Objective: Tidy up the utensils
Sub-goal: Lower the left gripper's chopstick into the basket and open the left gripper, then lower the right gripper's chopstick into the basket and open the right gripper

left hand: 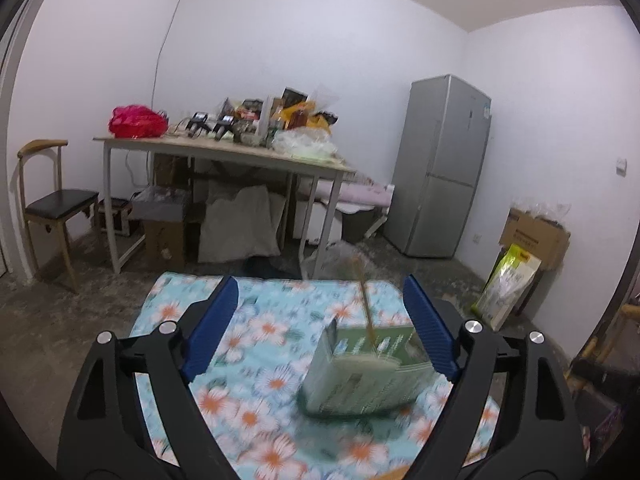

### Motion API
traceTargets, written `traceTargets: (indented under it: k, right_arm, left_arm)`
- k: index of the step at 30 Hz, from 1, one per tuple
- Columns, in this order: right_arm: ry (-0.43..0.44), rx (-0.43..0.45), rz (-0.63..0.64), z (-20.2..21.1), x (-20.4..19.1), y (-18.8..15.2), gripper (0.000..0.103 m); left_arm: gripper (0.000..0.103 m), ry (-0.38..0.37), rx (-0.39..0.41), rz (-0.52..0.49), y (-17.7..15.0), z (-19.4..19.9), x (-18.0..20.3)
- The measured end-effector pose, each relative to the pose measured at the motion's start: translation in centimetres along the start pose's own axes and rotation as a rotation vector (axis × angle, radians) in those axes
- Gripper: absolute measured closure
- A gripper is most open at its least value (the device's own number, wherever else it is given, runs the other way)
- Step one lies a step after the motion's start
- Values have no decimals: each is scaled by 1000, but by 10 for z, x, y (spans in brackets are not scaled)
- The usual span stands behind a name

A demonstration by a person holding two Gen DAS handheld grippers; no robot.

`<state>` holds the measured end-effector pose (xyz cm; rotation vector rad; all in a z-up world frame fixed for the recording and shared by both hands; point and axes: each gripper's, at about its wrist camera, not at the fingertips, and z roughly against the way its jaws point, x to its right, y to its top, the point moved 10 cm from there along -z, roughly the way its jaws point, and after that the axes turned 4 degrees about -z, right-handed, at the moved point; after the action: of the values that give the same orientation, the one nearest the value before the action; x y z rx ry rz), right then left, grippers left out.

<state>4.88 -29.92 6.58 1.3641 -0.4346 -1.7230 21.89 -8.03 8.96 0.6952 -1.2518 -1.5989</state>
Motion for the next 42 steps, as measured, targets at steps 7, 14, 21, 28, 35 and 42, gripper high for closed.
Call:
traceTargets:
  k: [7, 14, 21, 28, 35, 42]
  right_arm:
    - [15, 33, 39, 3, -13, 20, 97]
    - [63, 116, 116, 14, -39, 71, 97]
    - [109, 204, 199, 15, -70, 123, 97]
    - [58, 185, 278, -28, -82, 140, 97]
    - [-20, 99, 334, -88, -73, 132, 97]
    - [-73, -54, 334, -142, -50, 106, 95]
  left_arm:
    - [20, 40, -74, 12, -41, 12, -23]
    - [18, 55, -97, 21, -60, 23, -30]
    - [15, 63, -75, -1, -57, 32, -30]
    - [15, 72, -87, -3, -60, 33, -35]
    - [14, 84, -94, 1, -63, 34, -41]
    - [14, 87, -102, 10, -66, 33, -44]
